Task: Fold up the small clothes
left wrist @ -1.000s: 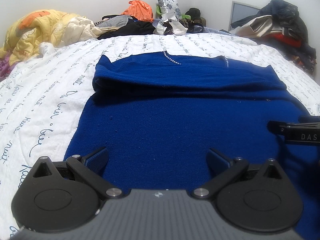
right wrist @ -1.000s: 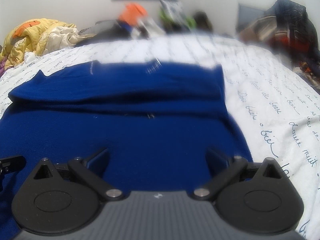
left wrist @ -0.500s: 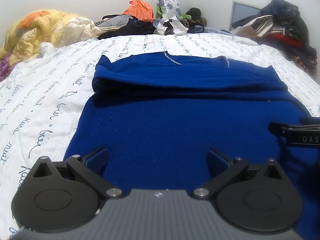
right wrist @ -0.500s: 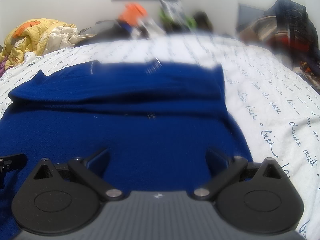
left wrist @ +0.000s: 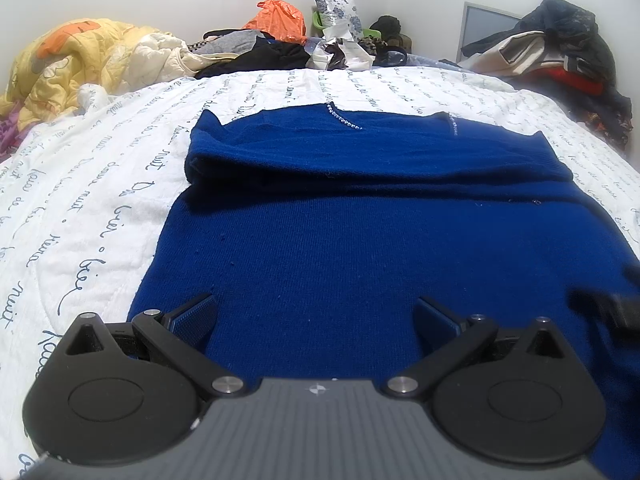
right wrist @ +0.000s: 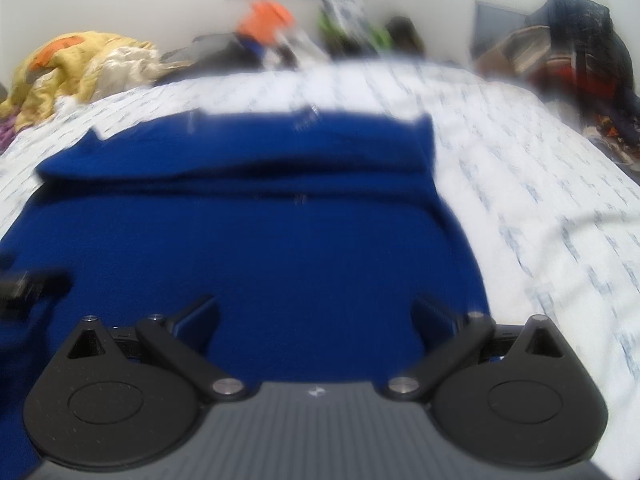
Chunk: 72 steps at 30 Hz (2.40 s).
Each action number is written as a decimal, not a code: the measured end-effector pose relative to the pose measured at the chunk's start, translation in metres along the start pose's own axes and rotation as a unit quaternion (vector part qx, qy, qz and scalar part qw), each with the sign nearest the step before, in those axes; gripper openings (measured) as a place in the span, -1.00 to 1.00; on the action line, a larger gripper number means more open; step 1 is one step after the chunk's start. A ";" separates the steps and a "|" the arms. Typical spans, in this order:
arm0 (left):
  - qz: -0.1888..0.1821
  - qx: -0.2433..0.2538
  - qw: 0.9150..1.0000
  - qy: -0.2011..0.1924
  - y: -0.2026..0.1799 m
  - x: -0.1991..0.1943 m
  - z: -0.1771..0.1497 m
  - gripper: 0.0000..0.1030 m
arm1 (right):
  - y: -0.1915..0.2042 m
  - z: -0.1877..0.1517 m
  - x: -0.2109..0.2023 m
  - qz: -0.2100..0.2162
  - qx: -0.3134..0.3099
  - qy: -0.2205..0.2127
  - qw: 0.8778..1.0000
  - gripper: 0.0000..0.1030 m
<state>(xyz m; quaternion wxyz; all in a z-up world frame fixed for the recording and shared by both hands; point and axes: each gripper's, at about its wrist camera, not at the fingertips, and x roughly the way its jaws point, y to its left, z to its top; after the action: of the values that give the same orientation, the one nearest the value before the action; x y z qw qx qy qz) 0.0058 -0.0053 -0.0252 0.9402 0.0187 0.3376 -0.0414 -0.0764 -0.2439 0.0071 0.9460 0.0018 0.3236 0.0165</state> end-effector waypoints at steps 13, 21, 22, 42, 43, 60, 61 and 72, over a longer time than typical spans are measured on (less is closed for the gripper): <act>0.004 -0.002 1.000 -0.001 0.000 0.000 -0.002 1.00 | -0.001 -0.016 -0.015 0.017 -0.008 -0.007 1.000 1.00; 0.008 -0.004 1.000 -0.001 0.001 -0.001 -0.003 1.00 | -0.002 -0.016 -0.015 0.017 -0.008 -0.007 1.000 1.00; 0.008 -0.004 1.000 -0.001 0.001 -0.001 -0.003 1.00 | -0.002 -0.016 -0.015 0.017 -0.008 -0.007 1.000 1.00; 0.007 -0.004 1.000 0.000 0.002 -0.001 -0.003 1.00 | -0.002 -0.016 -0.015 0.018 -0.008 -0.007 1.000 1.00; 0.007 -0.004 1.000 0.000 0.002 -0.001 -0.003 1.00 | -0.002 -0.016 -0.015 0.017 -0.008 -0.007 1.000 1.00; 0.013 0.003 1.000 0.005 -0.006 -0.050 -0.043 1.00 | -0.002 -0.017 -0.015 0.018 -0.008 -0.007 1.000 1.00; 0.010 0.001 1.000 0.003 -0.004 -0.054 -0.046 1.00 | -0.002 -0.017 -0.015 0.018 -0.008 -0.008 1.000 1.00; 0.004 0.001 1.000 0.002 -0.004 -0.048 -0.041 1.00 | -0.002 -0.016 -0.015 0.017 -0.008 -0.008 1.000 1.00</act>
<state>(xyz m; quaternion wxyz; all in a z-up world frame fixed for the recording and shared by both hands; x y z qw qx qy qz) -0.0575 -0.0032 -0.0264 0.9398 0.0216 0.3391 -0.0377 -0.0980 -0.2463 0.0034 0.9480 -0.0004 0.3162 0.0356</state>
